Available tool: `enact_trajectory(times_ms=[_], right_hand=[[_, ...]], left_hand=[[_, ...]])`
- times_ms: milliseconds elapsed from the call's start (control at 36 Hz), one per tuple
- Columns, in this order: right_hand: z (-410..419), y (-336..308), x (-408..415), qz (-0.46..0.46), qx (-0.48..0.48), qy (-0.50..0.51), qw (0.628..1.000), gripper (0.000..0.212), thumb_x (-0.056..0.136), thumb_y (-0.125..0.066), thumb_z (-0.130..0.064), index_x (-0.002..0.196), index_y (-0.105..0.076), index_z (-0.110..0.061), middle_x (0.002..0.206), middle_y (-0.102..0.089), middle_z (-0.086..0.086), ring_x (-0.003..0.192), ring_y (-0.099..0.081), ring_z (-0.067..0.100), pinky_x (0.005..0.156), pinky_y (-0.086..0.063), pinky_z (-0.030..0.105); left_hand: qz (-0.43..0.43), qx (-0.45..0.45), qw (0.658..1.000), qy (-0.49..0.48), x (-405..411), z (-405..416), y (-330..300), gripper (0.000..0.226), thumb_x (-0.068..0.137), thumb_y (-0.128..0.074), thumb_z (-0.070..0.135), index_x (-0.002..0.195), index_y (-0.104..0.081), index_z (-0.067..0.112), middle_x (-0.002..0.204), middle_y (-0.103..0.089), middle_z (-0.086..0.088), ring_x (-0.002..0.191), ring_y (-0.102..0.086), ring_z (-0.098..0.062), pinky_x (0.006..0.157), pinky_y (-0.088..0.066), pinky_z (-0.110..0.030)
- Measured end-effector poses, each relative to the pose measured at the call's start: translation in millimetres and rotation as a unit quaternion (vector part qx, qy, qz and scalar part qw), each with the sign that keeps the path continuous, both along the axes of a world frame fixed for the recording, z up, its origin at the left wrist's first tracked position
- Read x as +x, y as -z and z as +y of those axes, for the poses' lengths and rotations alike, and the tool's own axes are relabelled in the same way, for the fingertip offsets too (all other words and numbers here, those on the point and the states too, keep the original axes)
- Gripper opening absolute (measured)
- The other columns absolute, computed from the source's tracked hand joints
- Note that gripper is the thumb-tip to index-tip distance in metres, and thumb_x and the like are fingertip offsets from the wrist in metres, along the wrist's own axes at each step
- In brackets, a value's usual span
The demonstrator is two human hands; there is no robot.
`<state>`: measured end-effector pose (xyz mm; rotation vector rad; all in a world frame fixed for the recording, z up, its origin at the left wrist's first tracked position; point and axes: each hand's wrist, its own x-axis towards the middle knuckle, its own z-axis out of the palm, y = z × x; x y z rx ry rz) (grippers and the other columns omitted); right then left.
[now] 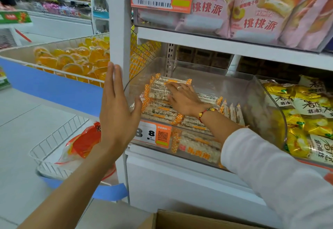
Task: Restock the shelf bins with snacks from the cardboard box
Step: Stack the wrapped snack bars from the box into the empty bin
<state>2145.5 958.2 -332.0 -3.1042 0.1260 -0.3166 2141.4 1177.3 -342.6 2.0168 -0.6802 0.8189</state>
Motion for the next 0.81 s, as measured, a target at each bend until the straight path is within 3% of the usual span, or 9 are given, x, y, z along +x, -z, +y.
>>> enact_trajectory(times_ms=[56, 167, 333, 444, 556, 667, 806], right_hand=[[-1.4, 0.8, 1.5, 0.019, -0.011, -0.008, 1.000, 0.052, 0.104, -0.026, -0.035, 0.152, -0.018, -0.018, 0.159, -0.019, 0.003, 0.145, -0.016, 0.023, 0.119, -0.008, 0.043], [-2.7, 1.0, 0.4, 0.033, 0.002, -0.007, 0.999, 0.052, 0.104, -0.023, -0.034, 0.153, -0.014, -0.019, 0.161, -0.013, 0.002, 0.146, -0.010, 0.021, 0.119, -0.003, 0.043], [-0.2, -4.0, -5.7, -0.021, 0.025, -0.011, 0.999, 0.055, 0.102, -0.037, -0.032, 0.153, -0.018, -0.021, 0.158, -0.021, 0.005, 0.145, -0.016, 0.024, 0.118, -0.007, 0.041], [-2.0, -8.2, -10.1, -0.024, 0.027, -0.014, 0.999, 0.055, 0.101, -0.039, -0.037, 0.151, -0.024, -0.023, 0.158, -0.022, 0.004, 0.145, -0.015, 0.024, 0.118, -0.008, 0.040], [-2.8, -13.4, -11.7, -0.043, 0.043, -0.014, 0.998, 0.054, 0.099, -0.043, -0.042, 0.148, -0.031, -0.023, 0.156, -0.027, 0.003, 0.143, -0.021, 0.024, 0.116, -0.012, 0.039], [-2.0, -25.0, -23.1, -0.030, 0.022, -0.030, 0.999, 0.055, 0.098, -0.042, -0.048, 0.145, -0.038, -0.020, 0.153, -0.032, 0.004, 0.139, -0.030, 0.024, 0.112, -0.024, 0.040], [7.5, -46.7, -77.0, -0.059, 0.086, -0.086, 0.991, 0.030, 0.097, -0.054, -0.029, 0.126, -0.062, -0.024, 0.133, -0.053, -0.002, 0.116, -0.053, 0.016, 0.095, -0.041, 0.029]], left_hand=[[-0.004, -0.001, 1.000, -0.001, 0.5, -0.5, 0.5, 0.075, 0.096, -0.054, 0.025, 0.153, -0.009, 0.008, 0.161, -0.002, -0.003, 0.146, -0.004, -0.008, 0.109, -0.035, -0.036], [-0.006, -0.005, 1.000, -0.004, 0.2, -2.2, 0.8, 0.076, 0.096, -0.055, 0.025, 0.154, -0.009, 0.009, 0.162, -0.001, -0.002, 0.142, 0.001, 0.001, 0.107, -0.035, -0.032], [-0.007, -0.006, 1.000, -0.004, -2.4, 0.2, -2.6, 0.074, 0.095, -0.055, 0.023, 0.153, -0.012, 0.009, 0.161, -0.005, -0.003, 0.146, -0.010, -0.014, 0.104, -0.037, -0.033], [-0.011, -0.002, 1.000, -0.002, -3.1, 2.2, -3.5, 0.073, 0.094, -0.048, 0.033, 0.153, -0.012, 0.010, 0.161, -0.005, -0.002, 0.146, -0.009, -0.014, 0.101, -0.036, -0.031], [-0.013, 0.002, 1.000, -0.006, -2.1, 3.7, -3.1, 0.072, 0.094, -0.044, 0.039, 0.153, -0.014, 0.011, 0.161, -0.008, -0.003, 0.146, -0.011, -0.015, 0.104, -0.040, -0.038], [-0.017, 0.001, 1.000, -0.014, -7.6, 6.4, -5.8, 0.068, 0.093, -0.047, 0.034, 0.150, -0.021, 0.008, 0.158, -0.020, -0.008, 0.144, -0.018, -0.020, 0.111, -0.033, -0.042], [-0.096, -0.005, 0.995, 0.017, -34.1, 3.0, -24.3, 0.049, 0.089, -0.058, 0.022, 0.134, -0.047, 0.007, 0.141, -0.046, -0.008, 0.129, -0.040, -0.021, 0.104, -0.036, -0.030]])
